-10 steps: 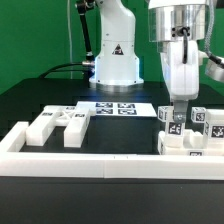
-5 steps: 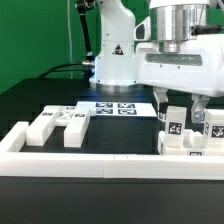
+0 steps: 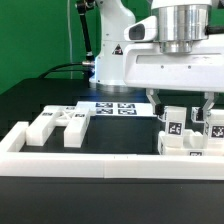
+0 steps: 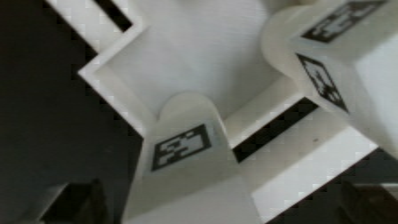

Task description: Assemble chair

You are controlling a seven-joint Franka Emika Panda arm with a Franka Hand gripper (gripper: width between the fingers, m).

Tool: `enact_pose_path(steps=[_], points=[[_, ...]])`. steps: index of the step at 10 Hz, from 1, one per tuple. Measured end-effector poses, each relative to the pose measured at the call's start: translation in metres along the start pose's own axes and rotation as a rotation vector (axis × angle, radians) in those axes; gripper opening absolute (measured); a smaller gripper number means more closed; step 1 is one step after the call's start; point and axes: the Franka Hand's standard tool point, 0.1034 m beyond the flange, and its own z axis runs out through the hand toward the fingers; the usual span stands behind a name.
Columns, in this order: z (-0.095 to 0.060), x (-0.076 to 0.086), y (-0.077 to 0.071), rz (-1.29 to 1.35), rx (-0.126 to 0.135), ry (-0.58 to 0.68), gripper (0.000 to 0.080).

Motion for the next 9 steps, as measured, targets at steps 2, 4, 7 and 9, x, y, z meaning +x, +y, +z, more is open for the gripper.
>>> enact_pose_path(steps=[2, 4, 7, 9], points=[[-0.0002, 0.0019, 0.0021, -0.145, -0.001, 0.001, 0.0648], [-0.0005, 0.0044, 0.0048, -0.3, -0.008, 0.004, 0.0648], [-0.0002, 0.0065, 0.0083, -0.459, -0.011, 0.005, 0.0648], [-0.0003, 0.0066, 0.0076, -0.459, -0.009, 0.009, 0.0621]])
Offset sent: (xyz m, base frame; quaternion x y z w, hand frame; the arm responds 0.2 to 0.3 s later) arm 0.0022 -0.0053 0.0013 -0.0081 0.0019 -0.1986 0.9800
